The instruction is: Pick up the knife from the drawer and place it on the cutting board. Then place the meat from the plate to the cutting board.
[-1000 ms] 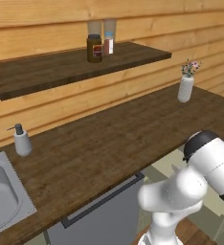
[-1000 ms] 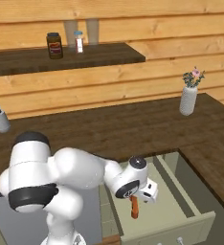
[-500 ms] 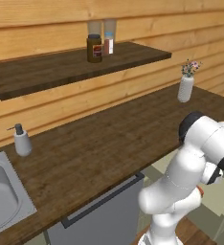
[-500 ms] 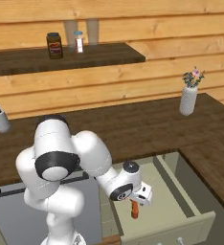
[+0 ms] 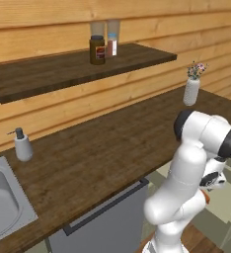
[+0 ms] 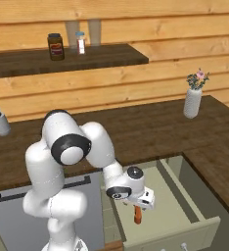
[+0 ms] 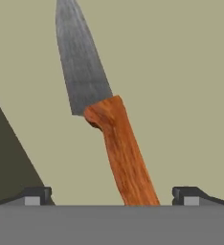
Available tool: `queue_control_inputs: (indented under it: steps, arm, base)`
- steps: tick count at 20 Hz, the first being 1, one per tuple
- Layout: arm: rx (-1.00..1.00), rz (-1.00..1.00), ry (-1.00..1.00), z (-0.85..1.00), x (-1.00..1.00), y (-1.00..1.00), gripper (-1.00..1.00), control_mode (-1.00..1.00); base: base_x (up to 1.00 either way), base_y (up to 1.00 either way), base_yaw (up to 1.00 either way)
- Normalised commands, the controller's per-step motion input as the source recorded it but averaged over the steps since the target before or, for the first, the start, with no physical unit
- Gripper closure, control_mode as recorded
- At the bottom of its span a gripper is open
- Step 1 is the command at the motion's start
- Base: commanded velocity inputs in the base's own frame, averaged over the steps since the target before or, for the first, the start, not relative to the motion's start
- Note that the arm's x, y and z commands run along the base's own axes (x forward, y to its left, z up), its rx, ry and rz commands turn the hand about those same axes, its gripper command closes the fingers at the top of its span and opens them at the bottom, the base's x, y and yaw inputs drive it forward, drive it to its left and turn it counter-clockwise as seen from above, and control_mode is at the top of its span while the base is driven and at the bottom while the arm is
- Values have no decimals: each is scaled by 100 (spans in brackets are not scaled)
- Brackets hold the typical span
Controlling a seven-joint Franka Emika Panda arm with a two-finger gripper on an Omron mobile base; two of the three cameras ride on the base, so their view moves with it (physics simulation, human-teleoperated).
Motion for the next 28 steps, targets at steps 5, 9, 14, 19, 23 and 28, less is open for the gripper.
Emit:
queue_control_inputs:
  steps: [5,9,14,19,23,28]
  arm:
    - [2,1,0,0,7,-37,-100,-100]
    - [0,0,0,-26,0,-23,-100,-100]
    - [0,3,0,-39,-2,6,-100,-100]
    - [-1,2,0,-31,-1,20,100,-100]
    - [0,3,0,-15,-1,11,100,-100]
    - [0,2,0,4,-6,0,100,-100]
  base:
    - [0,0,0]
    - [0,0,0]
    - [0,0,0]
    - [0,0,0]
    - [0,0,0]
    - [0,0,0]
